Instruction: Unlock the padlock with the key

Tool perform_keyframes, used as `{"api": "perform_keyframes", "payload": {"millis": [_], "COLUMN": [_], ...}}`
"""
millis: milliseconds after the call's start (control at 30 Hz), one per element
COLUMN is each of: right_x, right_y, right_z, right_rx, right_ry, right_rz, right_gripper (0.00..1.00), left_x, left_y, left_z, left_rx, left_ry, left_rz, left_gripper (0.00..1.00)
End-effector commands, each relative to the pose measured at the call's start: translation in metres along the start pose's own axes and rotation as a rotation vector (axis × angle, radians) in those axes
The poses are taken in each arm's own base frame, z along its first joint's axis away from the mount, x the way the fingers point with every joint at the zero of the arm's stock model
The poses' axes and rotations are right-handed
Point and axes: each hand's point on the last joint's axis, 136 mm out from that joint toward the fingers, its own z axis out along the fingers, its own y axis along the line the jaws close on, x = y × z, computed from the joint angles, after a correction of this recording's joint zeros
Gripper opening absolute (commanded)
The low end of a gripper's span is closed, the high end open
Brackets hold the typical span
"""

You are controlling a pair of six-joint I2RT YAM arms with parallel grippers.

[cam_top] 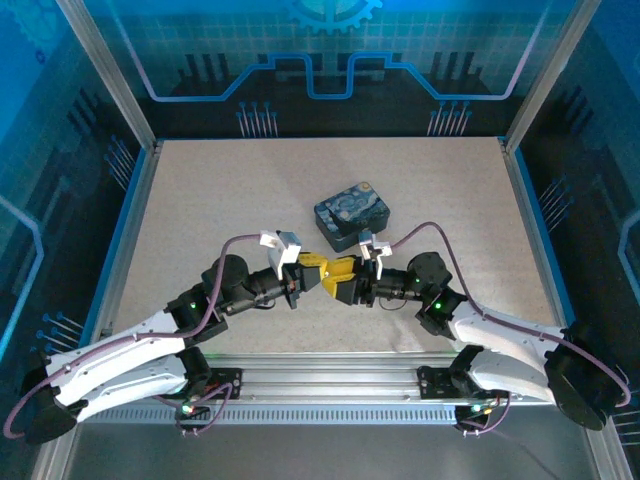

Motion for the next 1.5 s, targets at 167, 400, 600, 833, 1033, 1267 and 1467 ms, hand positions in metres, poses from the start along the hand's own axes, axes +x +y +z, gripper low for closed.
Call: {"api": "perform_keyframes", "payload": {"millis": [167,400,600,833,1033,1267,1467], "right_x": [-0.012,-0.01,-0.011,-0.012,-0.003,0.012,0.035], "right_y": [0.013,0.02,0.014,0.008,-0.005,-0.015,-0.036], "right_z": [0.002,0.003,-0.002,-0.002,-0.003,-0.005,-0.018], "right_rx": [-0.036,-0.063,-0.012,0.02,0.086,0.128,0.25], "right_ry": [-0.029,-0.024,-0.045,-0.047,-0.022,0.045,0.107], "right_rz": [-0.042,-0.047,-0.048,-0.031,-0.007,0.016,0.046], "right_gripper": [0.31,0.32,0.3,0.17,0.09,0.0,0.0], "left_x": [0.001,0.003,0.004,0.007,0.005,0.003,-0.001], "left_y": [0.006,0.013,0.013,0.01,0.01,0.014,0.034], "left_z": [0.001,0.002,0.002,0.003,0.003,0.006,0.005], "left_rx": [-0.032,-0.069,-0.07,-0.048,-0.048,-0.073,-0.181], "left_ry": [-0.016,-0.009,-0.005,0.003,0.0,0.002,-0.008], "left_rz": [-0.003,-0.01,-0.013,-0.018,-0.021,-0.041,-0.122], "left_gripper": [0.0,0.0,0.0,0.0,0.0,0.04,0.68]}}
